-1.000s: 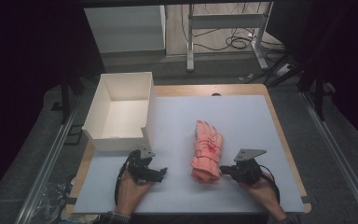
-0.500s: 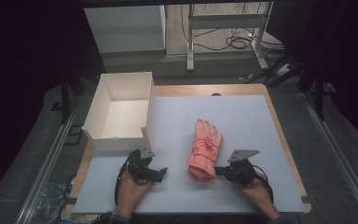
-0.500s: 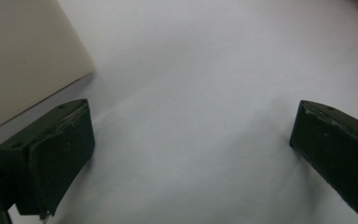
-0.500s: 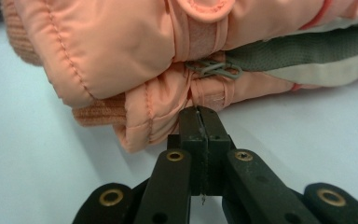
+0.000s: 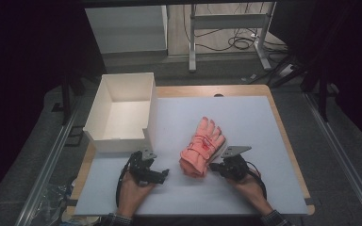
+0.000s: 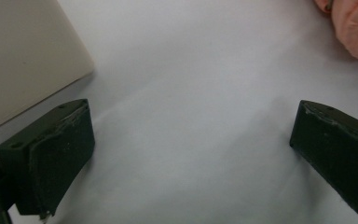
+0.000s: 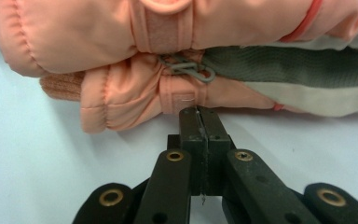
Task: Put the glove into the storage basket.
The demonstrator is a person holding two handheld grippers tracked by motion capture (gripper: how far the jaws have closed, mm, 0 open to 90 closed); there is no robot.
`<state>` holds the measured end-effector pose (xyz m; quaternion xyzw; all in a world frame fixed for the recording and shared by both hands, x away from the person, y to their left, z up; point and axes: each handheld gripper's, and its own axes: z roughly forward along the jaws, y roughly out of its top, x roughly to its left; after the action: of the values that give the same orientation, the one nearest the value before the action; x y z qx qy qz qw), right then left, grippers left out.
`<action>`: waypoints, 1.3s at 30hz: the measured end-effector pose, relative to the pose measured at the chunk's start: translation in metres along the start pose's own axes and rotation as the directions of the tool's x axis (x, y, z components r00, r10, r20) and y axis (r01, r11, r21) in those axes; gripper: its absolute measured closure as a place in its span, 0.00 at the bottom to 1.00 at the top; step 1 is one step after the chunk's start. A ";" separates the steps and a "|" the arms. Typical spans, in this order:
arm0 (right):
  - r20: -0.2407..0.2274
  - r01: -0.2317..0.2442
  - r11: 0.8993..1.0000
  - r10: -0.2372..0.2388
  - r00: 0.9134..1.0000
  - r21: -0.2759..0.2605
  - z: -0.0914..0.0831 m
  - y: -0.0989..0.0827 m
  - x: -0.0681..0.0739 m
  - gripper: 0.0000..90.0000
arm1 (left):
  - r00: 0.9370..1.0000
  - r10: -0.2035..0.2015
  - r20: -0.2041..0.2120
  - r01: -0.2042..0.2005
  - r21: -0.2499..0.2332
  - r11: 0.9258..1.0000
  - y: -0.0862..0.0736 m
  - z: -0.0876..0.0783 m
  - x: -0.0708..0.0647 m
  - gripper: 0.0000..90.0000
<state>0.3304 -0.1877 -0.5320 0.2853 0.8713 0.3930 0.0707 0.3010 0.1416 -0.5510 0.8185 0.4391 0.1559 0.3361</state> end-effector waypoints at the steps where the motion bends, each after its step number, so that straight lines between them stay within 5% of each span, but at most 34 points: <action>1: 0.005 -0.002 1.000 0.002 1.000 0.000 0.001 0.001 -0.001 0.99 | 1.000 0.000 0.000 0.000 0.000 1.000 0.000 0.000 0.000 0.00; 17: 0.024 -0.028 1.000 0.028 0.999 0.001 0.008 0.008 -0.006 0.99 | 1.000 0.001 0.000 -0.001 0.001 1.000 0.000 0.000 0.000 0.00; 27: 0.042 0.000 1.000 0.000 0.999 0.007 0.020 0.018 0.001 0.99 | 1.000 0.000 0.000 0.000 0.001 1.000 0.000 0.000 0.000 0.00; 39: 0.050 0.014 1.000 -0.014 0.999 0.000 0.012 0.014 0.002 0.95 | 1.000 -0.003 0.002 0.003 0.004 1.000 0.000 0.000 0.000 0.00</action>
<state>0.3389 -0.1720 -0.5297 0.2891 0.8711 0.3853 0.0954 0.3012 0.1416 -0.5506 0.8187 0.4404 0.1535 0.3350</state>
